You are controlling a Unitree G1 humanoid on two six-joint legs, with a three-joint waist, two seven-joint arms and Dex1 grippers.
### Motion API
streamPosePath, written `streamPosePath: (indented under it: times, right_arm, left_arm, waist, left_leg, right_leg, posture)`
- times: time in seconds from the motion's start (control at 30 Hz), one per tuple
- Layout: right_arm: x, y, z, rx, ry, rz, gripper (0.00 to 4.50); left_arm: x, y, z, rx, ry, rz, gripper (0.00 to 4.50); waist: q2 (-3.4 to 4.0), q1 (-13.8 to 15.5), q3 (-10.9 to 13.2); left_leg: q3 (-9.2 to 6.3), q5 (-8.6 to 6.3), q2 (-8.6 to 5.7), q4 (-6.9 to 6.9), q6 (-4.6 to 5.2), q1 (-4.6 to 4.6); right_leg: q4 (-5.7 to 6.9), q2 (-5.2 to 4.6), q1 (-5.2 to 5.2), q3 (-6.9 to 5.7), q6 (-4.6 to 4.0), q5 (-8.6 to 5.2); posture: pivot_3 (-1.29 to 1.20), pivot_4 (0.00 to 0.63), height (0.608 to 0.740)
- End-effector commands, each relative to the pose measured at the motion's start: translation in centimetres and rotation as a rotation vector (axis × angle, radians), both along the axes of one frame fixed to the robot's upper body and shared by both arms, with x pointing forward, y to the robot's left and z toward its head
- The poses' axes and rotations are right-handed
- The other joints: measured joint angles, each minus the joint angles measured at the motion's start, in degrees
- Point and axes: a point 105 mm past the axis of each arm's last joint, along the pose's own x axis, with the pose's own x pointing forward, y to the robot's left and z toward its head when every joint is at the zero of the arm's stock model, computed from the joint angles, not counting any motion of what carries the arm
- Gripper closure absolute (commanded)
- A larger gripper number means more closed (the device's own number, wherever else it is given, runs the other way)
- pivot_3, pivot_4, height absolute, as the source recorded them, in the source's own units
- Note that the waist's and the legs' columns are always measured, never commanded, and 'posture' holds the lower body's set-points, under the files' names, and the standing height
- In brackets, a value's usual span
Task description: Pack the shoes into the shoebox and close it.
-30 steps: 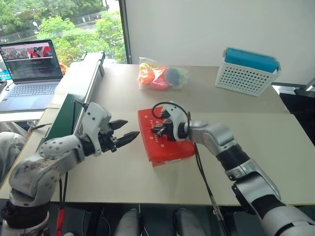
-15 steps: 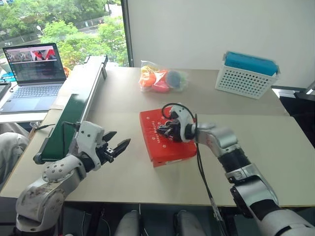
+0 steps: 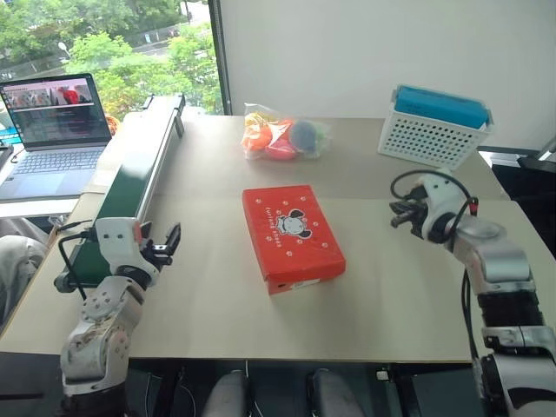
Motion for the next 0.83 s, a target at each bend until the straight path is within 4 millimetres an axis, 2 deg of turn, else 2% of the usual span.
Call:
streamPosePath:
  times: [0.03,0.4,0.83]
  right_arm:
    - [0.1,0.5,0.8,0.003,-0.095,-0.005,4.47]
    - [0.9,-1.4,0.5,0.054,-0.114,-0.146,4.47]
    - [1.1,-1.7,0.4,0.062,-0.106,-0.155,4.47]
  left_arm:
    - [0.1,0.9,-0.3,0.021,-0.036,0.072,1.31]
    - [0.5,-0.7,-0.9,0.002,-0.058,-0.005,1.31]
    - [0.9,-2.2,-1.0,0.025,-0.050,-0.092,1.31]
  waist:
    - [0.00,-0.18,0.00]
    - [-0.01,0.39,0.01]
    - [-0.01,0.16,0.01]
  left_leg:
    - [0.05,0.00,0.01,0.00,0.00,-0.01]
    - [0.09,0.00,0.03,0.03,0.00,-0.09]
    - [0.09,0.00,0.04,0.02,0.00,-0.09]
  right_leg:
    - [0.01,0.02,-0.04,0.07,0.01,0.00]
    - [0.03,-0.01,-0.11,0.09,0.04,0.03]
    - [0.04,0.02,-0.11,0.09,0.04,0.03]
  posture:
    - [0.00,0.150,0.740]
    - [0.00,0.150,0.740]
    - [0.00,0.150,0.740]
